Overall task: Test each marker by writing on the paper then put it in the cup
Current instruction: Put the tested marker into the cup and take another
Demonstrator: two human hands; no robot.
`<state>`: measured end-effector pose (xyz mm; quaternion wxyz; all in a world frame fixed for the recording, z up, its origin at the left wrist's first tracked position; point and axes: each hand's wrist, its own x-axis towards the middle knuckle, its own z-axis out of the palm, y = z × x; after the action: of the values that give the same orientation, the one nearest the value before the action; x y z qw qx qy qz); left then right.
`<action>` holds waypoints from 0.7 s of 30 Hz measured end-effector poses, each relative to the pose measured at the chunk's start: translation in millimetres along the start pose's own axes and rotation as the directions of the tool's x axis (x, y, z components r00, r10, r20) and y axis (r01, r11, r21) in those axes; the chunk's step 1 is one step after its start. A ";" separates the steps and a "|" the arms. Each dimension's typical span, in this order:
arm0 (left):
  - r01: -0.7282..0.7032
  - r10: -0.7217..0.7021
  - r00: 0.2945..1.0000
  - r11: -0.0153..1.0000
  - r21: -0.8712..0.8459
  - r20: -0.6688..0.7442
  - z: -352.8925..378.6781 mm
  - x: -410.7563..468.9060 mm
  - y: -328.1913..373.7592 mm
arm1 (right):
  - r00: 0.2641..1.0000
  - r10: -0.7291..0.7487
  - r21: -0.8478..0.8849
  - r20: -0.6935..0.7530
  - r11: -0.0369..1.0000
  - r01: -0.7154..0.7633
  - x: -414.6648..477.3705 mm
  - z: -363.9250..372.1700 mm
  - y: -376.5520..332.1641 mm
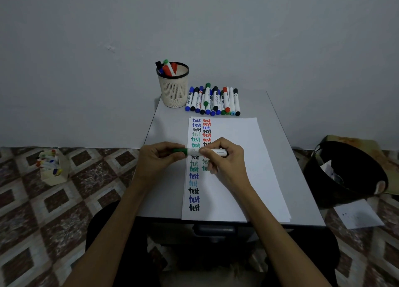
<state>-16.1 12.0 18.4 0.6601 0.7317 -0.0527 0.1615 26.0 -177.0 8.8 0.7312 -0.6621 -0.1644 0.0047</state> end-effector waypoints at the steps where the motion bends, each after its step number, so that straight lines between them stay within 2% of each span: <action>1: 0.001 -0.001 1.000 1.000 -0.001 0.001 0.4 -0.4 0.4 | 1.000 0.008 0.000 0.004 1.000 -0.008 -0.3 0.0 0.2; 5: -0.004 0.005 1.000 1.000 0.008 -0.006 0.6 2.8 -2.3 | 1.000 0.001 -0.077 0.006 0.997 -0.001 -0.2 -0.5 -2.6; 8: 0.005 -0.006 0.999 1.000 -0.018 -0.035 1.7 4.4 -4.3 | 0.999 -0.033 -0.329 0.042 0.943 0.045 7.8 -5.5 -13.0; 11: -0.011 0.012 0.998 1.000 0.014 -0.062 1.3 5.4 -5.7 | 0.984 -0.036 -0.635 0.176 0.759 0.141 23.4 -8.1 -27.6; 15: -0.038 0.061 0.988 0.985 0.166 -0.138 4.5 5.9 -7.4 | 0.907 0.031 -0.789 0.420 0.506 0.348 49.1 5.0 -34.0; 18: 0.011 0.045 0.994 0.874 0.486 -0.103 7.0 9.0 -18.1 | 0.921 -0.020 -0.870 0.389 0.320 0.375 79.8 10.5 -28.1; 19: 0.032 0.012 0.998 0.801 0.597 -0.069 7.6 10.4 -22.7 | 0.937 -0.054 -0.884 0.344 0.317 0.343 91.2 11.7 -27.3; 21: -0.006 -0.014 1.000 0.628 0.778 0.019 10.2 11.4 -29.6 | 0.960 -0.124 -0.861 0.251 0.425 0.280 114.4 15.7 -29.6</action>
<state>4.9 7.2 -7.0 0.2799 0.9467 0.0159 0.1585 124.0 -139.8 65.4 0.2569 -0.9187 -0.2746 -0.1207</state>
